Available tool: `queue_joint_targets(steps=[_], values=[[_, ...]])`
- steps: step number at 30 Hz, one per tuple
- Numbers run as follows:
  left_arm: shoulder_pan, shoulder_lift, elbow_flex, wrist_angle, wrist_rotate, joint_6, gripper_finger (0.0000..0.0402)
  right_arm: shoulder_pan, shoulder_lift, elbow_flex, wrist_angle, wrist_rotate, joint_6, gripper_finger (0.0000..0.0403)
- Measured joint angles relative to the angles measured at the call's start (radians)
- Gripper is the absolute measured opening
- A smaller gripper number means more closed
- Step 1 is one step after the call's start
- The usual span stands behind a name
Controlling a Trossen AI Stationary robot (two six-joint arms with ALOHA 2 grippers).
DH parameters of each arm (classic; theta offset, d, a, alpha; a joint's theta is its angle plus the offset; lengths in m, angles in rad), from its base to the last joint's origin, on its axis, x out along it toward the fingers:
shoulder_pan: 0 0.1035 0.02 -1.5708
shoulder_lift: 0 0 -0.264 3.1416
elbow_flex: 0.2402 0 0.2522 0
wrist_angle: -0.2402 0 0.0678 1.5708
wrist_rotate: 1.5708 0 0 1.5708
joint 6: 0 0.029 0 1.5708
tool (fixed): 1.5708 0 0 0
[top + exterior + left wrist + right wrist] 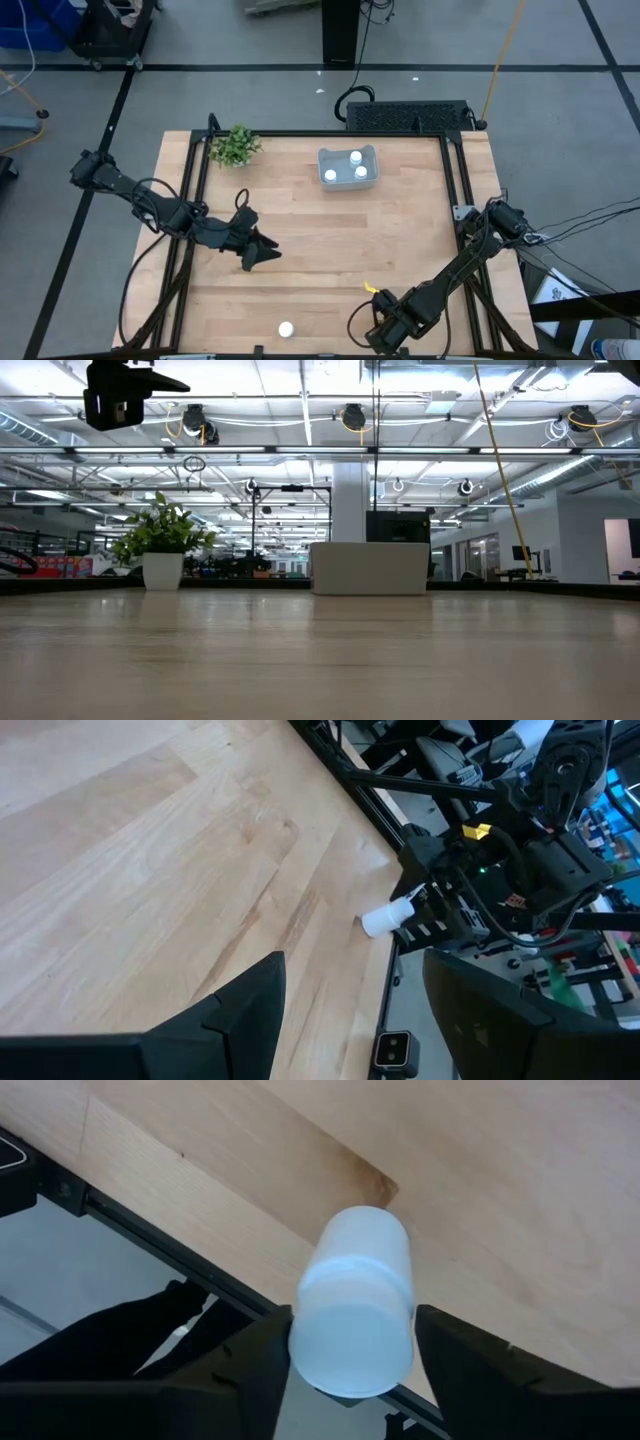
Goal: Pick and place pill bottles into a basket
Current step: Put the white pill bottle into the gray container
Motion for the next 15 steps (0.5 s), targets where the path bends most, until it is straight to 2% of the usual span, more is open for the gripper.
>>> queue_joint_targets(steps=[7,15], values=[[0.000,0.000,0.000,0.000,0.000,0.005,0.0243,0.000,-0.001,0.000,0.002,-0.001,-0.004,0.0154],[0.000,0.000,0.000,0.000,-0.002,0.008,0.0243,-0.008,-0.009,0.000,-0.020,0.001,-0.038,0.0153]])
